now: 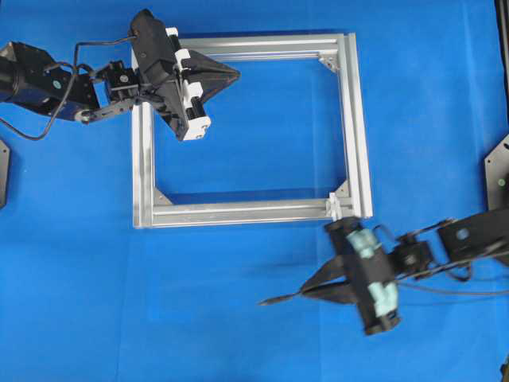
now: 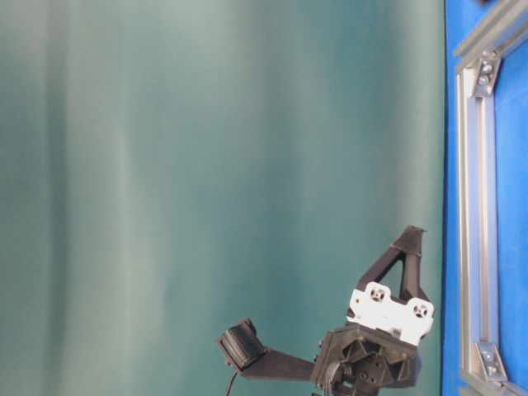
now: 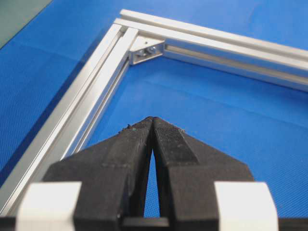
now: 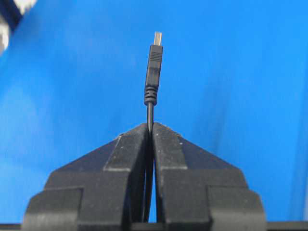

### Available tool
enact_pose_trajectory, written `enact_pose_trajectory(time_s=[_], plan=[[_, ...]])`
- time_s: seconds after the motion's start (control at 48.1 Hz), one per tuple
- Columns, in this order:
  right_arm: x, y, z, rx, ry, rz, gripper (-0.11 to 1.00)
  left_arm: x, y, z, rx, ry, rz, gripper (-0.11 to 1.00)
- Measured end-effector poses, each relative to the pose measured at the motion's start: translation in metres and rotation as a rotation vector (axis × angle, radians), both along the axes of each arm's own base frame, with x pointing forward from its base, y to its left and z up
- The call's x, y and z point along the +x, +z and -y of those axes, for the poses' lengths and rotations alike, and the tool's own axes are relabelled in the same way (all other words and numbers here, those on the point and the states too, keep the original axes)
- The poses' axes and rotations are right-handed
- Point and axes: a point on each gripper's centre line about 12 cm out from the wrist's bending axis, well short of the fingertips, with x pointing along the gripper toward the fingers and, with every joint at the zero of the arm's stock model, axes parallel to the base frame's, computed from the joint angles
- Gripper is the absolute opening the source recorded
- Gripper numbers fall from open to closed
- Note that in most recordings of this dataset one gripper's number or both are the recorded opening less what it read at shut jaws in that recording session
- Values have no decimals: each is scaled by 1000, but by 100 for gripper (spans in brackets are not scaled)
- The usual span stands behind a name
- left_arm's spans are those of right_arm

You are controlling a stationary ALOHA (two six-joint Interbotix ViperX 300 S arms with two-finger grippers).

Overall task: Insert the wire through the string loop located on the right side.
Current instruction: 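Lift the cable with the right gripper and swing it rightward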

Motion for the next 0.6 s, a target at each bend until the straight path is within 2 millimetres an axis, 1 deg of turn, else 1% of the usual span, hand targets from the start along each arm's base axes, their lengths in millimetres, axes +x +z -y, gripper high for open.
enact_pose_trajectory(time_s=[0.333,0.603], plan=[[-69,1,33,24,-47,-33,-4,0,-1,0,1,0,-2,0],[-112,6,52,39,-42,-28,-4,0,0,0,1,0,-2,0]])
